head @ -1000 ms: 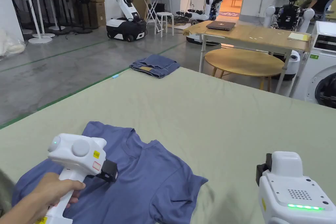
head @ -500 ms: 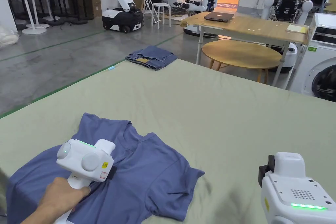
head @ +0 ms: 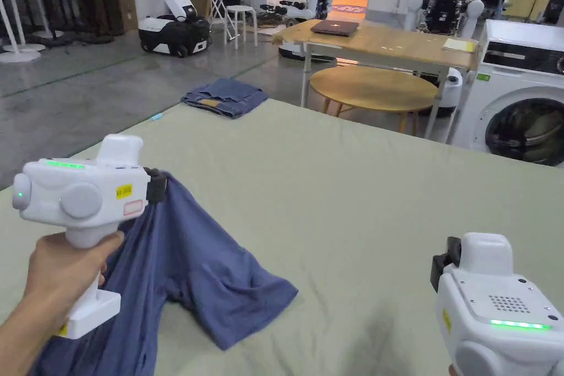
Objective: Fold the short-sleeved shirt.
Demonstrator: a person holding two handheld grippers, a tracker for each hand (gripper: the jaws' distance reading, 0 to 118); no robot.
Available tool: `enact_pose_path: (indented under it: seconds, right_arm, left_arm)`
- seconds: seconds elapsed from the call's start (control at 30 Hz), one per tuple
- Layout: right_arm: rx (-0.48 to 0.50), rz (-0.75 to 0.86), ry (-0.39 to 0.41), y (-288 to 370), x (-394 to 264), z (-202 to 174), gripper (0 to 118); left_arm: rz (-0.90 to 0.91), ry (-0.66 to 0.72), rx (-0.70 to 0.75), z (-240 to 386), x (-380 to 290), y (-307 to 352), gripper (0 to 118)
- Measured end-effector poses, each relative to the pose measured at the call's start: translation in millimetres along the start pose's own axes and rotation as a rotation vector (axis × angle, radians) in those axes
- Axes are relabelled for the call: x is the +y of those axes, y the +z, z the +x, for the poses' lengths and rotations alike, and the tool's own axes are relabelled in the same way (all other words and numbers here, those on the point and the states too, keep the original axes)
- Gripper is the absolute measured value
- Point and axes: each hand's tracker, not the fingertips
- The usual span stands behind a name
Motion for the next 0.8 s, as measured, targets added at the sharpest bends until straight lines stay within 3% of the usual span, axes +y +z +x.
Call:
enact_pose_path:
  seconds: [0.2, 0.4, 0.8]
  right_arm:
    - [-0.051, 0.043, -0.025, 18, 13, 30, 0]
    - [-0.121, 0.068, -0.045, 40, 15, 73, 0]
    - [-0.32, 0.076, -0.092, 99, 2, 184, 0]
  left_arm:
    - [0.109, -0.045, -0.111, 52, 68, 17, 0]
    - [0.154, -0.116, -0.282, 150, 102, 19, 0]
    - [0.071, -0.248, -0.686, 407, 79, -13, 0]
